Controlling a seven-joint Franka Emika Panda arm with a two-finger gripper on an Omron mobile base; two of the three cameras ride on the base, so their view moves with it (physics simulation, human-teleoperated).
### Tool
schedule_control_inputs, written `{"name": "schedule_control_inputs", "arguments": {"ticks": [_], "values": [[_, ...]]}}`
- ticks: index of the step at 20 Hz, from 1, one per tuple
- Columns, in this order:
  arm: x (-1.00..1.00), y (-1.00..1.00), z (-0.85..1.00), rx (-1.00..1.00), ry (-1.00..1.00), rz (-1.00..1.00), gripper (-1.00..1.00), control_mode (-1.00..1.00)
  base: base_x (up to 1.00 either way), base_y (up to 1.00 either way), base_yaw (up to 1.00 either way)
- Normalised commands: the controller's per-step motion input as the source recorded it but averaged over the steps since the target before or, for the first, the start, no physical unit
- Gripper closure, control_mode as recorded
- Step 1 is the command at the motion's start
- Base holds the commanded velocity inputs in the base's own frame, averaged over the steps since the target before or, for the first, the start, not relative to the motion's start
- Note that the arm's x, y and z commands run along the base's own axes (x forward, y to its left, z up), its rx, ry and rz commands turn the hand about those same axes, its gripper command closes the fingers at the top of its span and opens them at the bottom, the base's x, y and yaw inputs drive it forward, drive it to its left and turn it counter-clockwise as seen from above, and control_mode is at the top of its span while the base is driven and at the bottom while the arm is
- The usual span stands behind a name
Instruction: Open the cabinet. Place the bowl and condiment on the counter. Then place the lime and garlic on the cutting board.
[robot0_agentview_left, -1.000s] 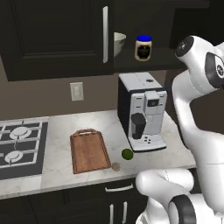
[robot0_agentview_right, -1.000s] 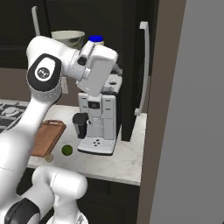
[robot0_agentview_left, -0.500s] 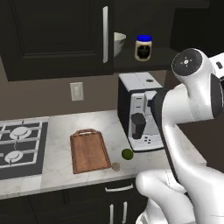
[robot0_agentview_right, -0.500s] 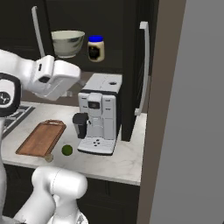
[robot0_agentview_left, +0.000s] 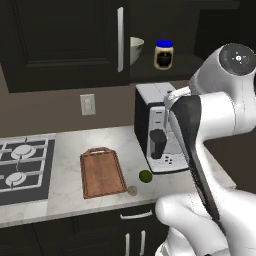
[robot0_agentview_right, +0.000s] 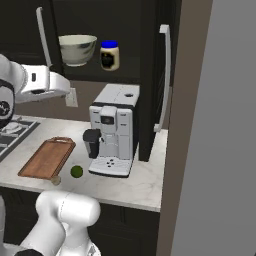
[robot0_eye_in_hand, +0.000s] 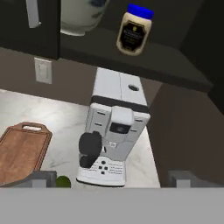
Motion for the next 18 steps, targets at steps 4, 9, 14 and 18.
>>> {"name": "schedule_control_inputs", "arguments": {"ticks": [4, 9, 14, 18], "values": [[0.56, 1.00, 0.20, 0.29, -0.03, 0.29, -1.00, -1.00, 0.00, 0.00, 0.00], [0.65, 1.00, 0.33, 0.08, -0.14, 0.03, -1.00, -1.00, 0.00, 0.00, 0.00], [0.48, 0.62, 0.37, -0.03, -0.04, -0.24, -1.00, -1.00, 0.00, 0.00, 0.00], [0.63, 0.04, 0.11, 0.00, 0.00, -0.16, -1.00, -1.00, 0.00, 0.00, 0.00]]}}
